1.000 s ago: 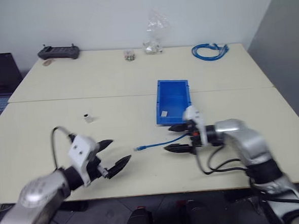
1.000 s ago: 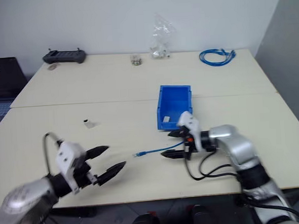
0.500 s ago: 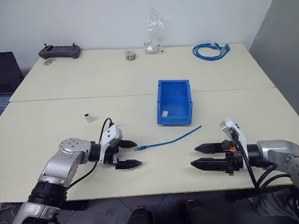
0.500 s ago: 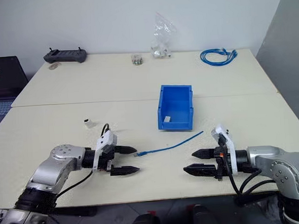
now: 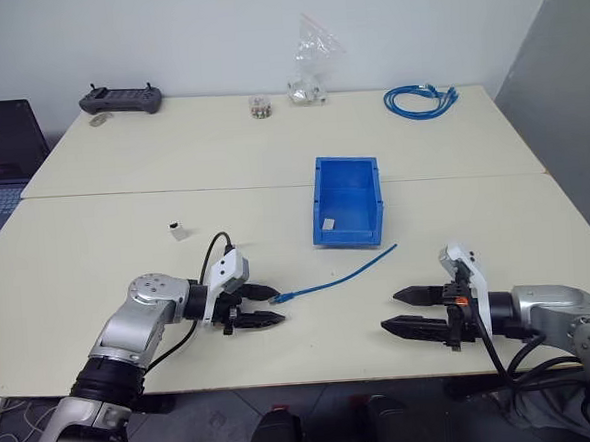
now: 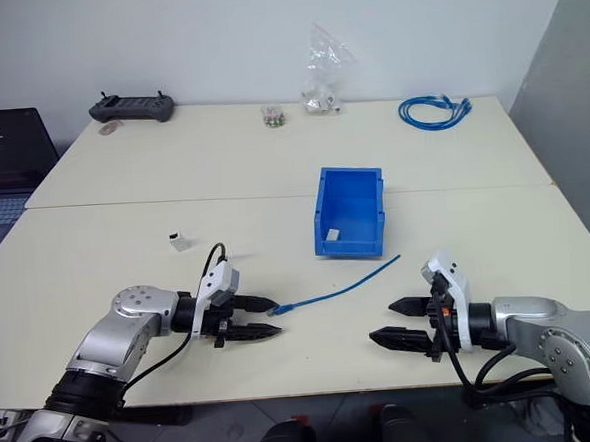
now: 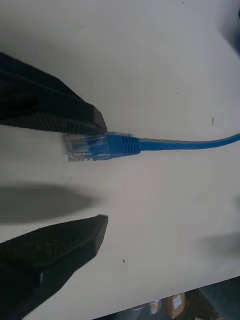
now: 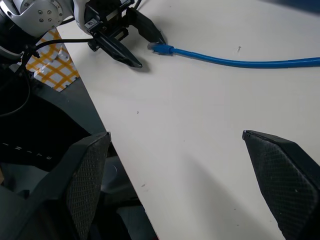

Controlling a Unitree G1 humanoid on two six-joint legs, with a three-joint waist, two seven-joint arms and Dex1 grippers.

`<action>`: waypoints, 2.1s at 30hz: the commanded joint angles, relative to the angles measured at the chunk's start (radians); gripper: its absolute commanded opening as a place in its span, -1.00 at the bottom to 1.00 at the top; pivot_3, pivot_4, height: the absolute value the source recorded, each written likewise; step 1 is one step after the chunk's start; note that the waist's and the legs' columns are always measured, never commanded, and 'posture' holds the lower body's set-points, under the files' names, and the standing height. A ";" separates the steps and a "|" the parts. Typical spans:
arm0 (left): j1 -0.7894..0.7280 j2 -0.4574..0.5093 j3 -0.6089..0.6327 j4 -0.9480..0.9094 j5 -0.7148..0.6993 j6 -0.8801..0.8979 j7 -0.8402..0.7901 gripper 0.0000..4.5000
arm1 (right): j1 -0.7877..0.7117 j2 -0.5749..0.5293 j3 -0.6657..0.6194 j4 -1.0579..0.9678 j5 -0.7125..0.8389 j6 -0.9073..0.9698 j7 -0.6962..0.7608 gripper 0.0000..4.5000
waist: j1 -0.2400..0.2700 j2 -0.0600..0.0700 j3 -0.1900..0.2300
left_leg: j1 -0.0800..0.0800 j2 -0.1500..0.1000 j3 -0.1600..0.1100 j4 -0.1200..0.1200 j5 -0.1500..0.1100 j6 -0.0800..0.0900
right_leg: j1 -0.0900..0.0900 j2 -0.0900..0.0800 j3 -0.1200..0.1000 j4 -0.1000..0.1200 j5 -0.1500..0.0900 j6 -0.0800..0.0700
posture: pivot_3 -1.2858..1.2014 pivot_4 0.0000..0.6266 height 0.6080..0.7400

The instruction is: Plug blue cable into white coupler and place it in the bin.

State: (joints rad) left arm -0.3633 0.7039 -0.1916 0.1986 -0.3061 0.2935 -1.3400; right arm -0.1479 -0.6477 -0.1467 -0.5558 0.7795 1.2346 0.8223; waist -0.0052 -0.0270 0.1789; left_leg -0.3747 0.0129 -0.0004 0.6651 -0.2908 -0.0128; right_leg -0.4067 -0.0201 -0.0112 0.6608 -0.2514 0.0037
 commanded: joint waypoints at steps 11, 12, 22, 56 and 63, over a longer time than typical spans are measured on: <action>0.041 0.000 0.066 -0.160 -0.092 0.175 0.047 -0.90 | -0.038 -0.004 0.006 0.019 0.075 -0.007 -0.025 1.00 | 0.000 0.000 0.000 | 0.000 0.000 0.000 0.000 0.000 0.000 | 0.000 0.000 0.000 0.000 0.000 0.000 | 0.03 -0.52 1.00; 0.026 -0.008 0.099 -0.203 -0.153 0.266 0.075 -0.90 | -0.036 -0.001 -0.012 0.020 0.113 0.021 -0.026 1.00 | 0.000 0.000 0.000 | -0.001 0.000 0.000 0.000 0.000 0.000 | 0.000 0.000 0.000 0.000 0.000 0.000 | 0.03 -0.52 1.00; -0.077 -0.123 0.341 -0.484 -0.675 0.855 0.389 -0.90 | -0.131 0.167 -0.117 0.156 0.563 0.165 -0.289 1.00 | -0.008 -0.001 0.001 | -0.005 0.000 -0.003 0.003 0.000 0.000 | -0.003 0.000 -0.001 0.001 0.001 0.001 | 0.03 -0.52 1.00; -0.081 -0.131 0.321 -0.538 -0.818 0.892 0.522 -0.90 | -0.283 0.277 0.065 0.260 0.850 -0.057 -0.629 -0.11 | -0.022 -0.001 0.001 | -0.006 0.000 -0.001 0.003 0.000 0.000 | -0.004 0.000 0.001 0.002 0.001 0.001 | 0.03 -0.52 1.00; -0.083 -0.132 0.316 -0.533 -0.811 0.882 0.522 -0.90 | -0.288 0.271 0.076 0.270 0.857 -0.081 -0.647 -0.81 | -0.022 -0.001 0.001 | -0.006 0.000 -0.001 0.003 0.000 0.000 | -0.005 0.000 0.001 0.002 0.001 0.001 | 0.03 -0.52 1.00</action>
State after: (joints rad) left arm -0.4313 0.5650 0.1213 -0.3180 -1.1001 1.1891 -0.8185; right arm -0.4243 -0.3751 -0.0695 -0.2664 1.5970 1.1778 0.1732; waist -0.0271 -0.0281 0.1798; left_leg -0.3805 0.0126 -0.0013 0.6681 -0.2904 -0.0130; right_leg -0.4113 -0.0197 -0.0104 0.6628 -0.2503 0.0050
